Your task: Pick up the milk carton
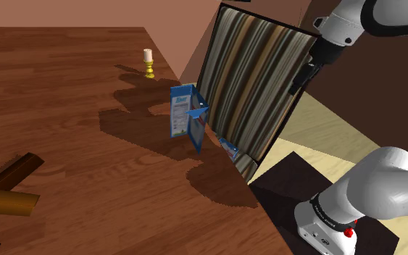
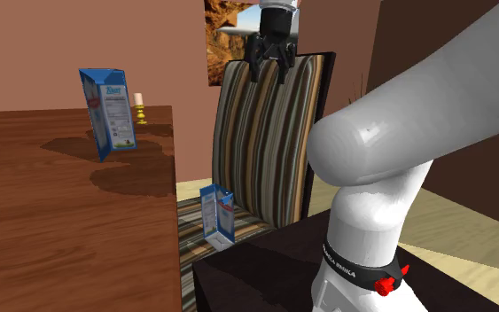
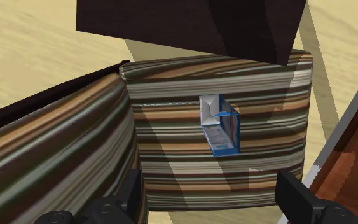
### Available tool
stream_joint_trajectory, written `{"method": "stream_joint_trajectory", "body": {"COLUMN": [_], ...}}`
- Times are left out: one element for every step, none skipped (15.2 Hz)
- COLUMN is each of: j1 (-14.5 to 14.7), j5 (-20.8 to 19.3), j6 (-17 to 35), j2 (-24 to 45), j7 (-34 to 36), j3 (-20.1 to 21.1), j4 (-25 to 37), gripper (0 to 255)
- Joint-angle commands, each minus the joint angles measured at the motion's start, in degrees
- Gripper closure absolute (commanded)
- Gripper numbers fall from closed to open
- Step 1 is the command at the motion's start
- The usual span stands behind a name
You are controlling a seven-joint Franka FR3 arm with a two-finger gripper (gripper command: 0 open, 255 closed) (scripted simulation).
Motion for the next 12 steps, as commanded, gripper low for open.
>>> {"method": "stream_joint_trajectory", "body": {"j1": [0.0, 0.28, 0.57, 0.88, 1.19, 1.52, 1.86, 2.21, 2.58, 2.94, 3.33, 3.72], "j5": [0.0, 0.19, 0.38, 0.57, 0.78, 0.98, 1.2, 1.42, 1.63, 1.87, 2.1, 2.33], "j6": [0.0, 1.91, 3.85, 5.82, 7.83, 9.87, 11.94, 14.06, 16.21, 18.41, 20.64, 22.91], "j2": [0.0, 0.28, 0.65, 1.11, 1.67, 2.32, 3.07, 3.93, 4.9, 5.98, 7.18, 8.49], "j7": [0.0, 0.04, 0.07, 0.1, 0.14, 0.16, 0.19, 0.22, 0.25, 0.27, 0.3, 0.32], "j3": [0.0, 0.31, 0.63, 0.95, 1.27, 1.59, 1.91, 2.23, 2.55, 2.88, 3.21, 3.53], "j4": [0.0, -1.64, -3.21, -4.73, -6.18, -7.57, -8.9, -10.16, -11.34, -12.46, -13.5, -14.46], "gripper": [0, 0, 0, 0, 0, 0, 0, 0, 0, 0, 0, 0]}}
